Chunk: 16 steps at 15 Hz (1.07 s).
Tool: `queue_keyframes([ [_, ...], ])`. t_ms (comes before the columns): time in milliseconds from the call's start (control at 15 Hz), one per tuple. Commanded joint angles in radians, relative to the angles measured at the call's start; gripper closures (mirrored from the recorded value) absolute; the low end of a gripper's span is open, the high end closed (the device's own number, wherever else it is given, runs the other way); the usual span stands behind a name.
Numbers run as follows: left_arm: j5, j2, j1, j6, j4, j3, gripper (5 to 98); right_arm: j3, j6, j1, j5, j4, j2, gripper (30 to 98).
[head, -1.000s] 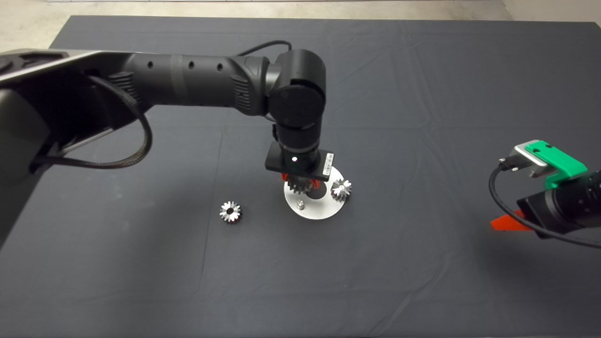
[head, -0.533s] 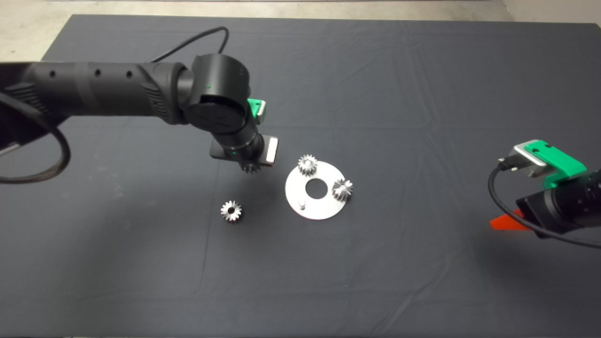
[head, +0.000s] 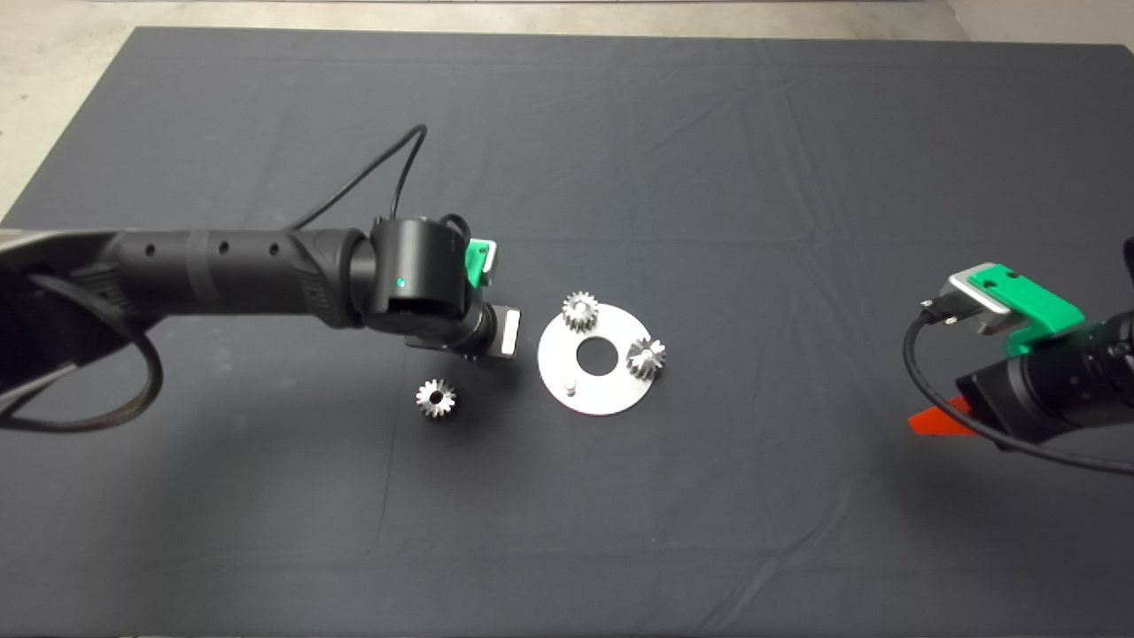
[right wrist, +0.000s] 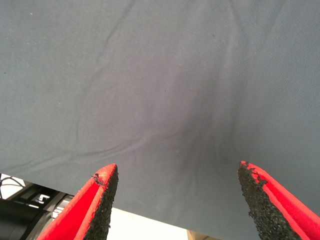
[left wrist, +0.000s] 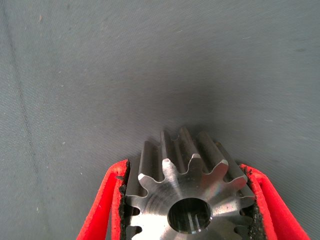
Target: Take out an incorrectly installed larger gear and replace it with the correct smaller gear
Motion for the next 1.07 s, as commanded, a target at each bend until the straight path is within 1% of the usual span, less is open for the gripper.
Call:
queue_keyframes([
  [0, 0.029, 0.004, 0.002, 0.068, 0.047, -0.027, 66.0, 0.005, 0.008, 0.016, -0.077, 0.008, 0.008, 64.9],
  [67, 0.028, 0.008, 0.002, 0.111, 0.045, -0.028, 65.6, 0.005, 0.008, 0.016, -0.076, 0.008, 0.013, 64.9],
  [133, 0.03, 0.011, -0.001, 0.134, 0.045, -0.03, 65.3, 0.005, 0.008, 0.016, -0.074, 0.008, 0.016, 64.9],
  [267, 0.04, 0.01, -0.006, 0.139, 0.044, -0.044, 65.1, 0.009, 0.019, 0.014, -0.073, 0.008, 0.025, 64.9],
  [467, 0.04, 0.013, -0.009, 0.139, 0.036, -0.045, 63.6, 0.017, 0.02, 0.014, -0.073, 0.007, 0.027, 64.9],
  [533, 0.041, 0.019, -0.013, 0.139, 0.025, -0.044, 63.3, 0.02, 0.02, 0.013, -0.073, 0.006, 0.027, 64.9],
  [667, 0.042, 0.05, -0.076, 0.137, -0.063, -0.045, 62.5, 0.021, 0.02, 0.008, -0.073, 0.006, 0.025, 64.9],
  [733, 0.042, 0.063, -0.082, 0.137, -0.088, -0.043, 62.4, 0.021, 0.02, 0.008, -0.073, 0.006, 0.025, 64.9],
  [800, 0.042, 0.067, -0.084, 0.137, -0.103, -0.041, 60.8, 0.021, 0.02, 0.008, -0.073, 0.005, 0.021, 64.9],
  [1000, 0.042, 0.064, -0.085, 0.134, -0.131, -0.027, 57.0, 0.021, 0.027, 0.008, -0.073, 0.005, 0.016, 64.9],
])
